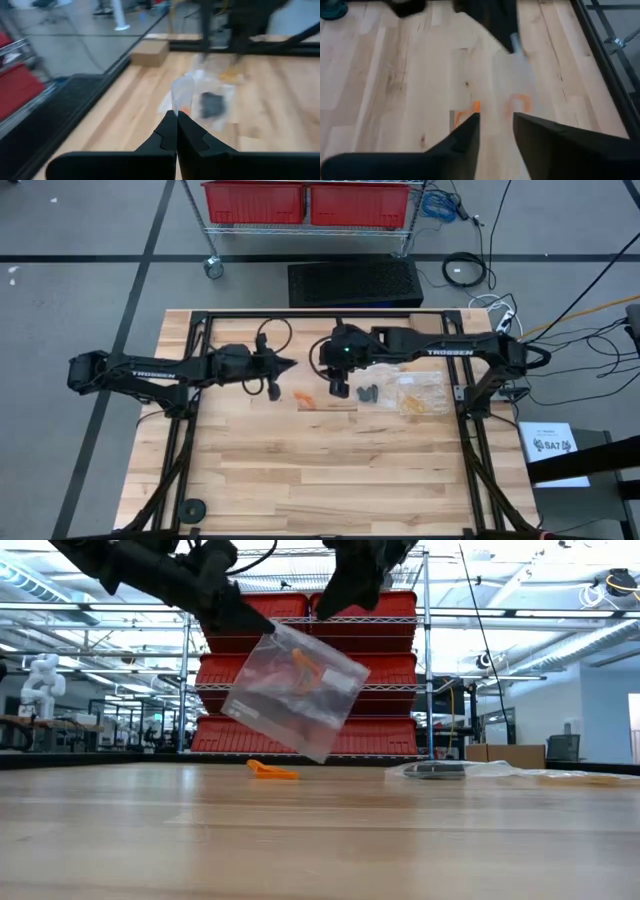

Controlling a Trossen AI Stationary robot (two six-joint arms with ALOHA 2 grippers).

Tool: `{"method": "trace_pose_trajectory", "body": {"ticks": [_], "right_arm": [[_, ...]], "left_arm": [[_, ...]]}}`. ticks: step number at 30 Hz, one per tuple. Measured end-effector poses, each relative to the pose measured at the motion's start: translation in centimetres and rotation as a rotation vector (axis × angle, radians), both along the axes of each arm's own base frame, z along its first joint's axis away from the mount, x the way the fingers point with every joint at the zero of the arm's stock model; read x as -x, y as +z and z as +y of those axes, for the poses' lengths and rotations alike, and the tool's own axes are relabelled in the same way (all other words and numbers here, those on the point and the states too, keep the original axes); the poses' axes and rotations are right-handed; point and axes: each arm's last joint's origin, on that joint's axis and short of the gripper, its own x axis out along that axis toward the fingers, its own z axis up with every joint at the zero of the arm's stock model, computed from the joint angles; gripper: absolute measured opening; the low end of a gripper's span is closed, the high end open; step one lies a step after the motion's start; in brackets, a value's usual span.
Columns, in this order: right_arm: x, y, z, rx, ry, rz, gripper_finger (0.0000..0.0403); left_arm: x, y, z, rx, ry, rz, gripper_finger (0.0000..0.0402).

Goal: Sort rubber bands
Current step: Put the orange rubber band into the transparent zip bag

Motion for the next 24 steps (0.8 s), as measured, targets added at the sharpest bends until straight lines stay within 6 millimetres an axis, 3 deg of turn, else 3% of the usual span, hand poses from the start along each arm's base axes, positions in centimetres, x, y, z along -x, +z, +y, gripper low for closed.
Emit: {"method": "trace_pose_trajectory", "body": {"ticks": [3,6,12,20,24], "right_arm": [[0.4,0.3,0.5,-0.036,-0.020,0.010,0.0136],[0.1,-1.3,1.7,-0.071,-0.016,0.034,0.0158],[-1.1,-7.3,3.8,-0.152,-0.037,0.001,0.0165],[-3.1,-15.1,3.7,-0.136,-0.109,0.058,0.0129],[-3.5,-17.2,3.5,-0.111,-0.135,0.108,0.0114]], "left_arm": [[0.4,0.0,0.7,-0.009,0.062,0.019,0.0000],[0.8,0.0,1.3,-0.004,0.095,0.034,0.0000],[2.0,0.4,2.1,0.005,0.104,-0.001,0.0000],[2.5,0.5,2.1,0.039,0.074,-0.016,0.0000],[2.5,0.3,2.0,0.050,0.070,-0.001,0.0000]]}}
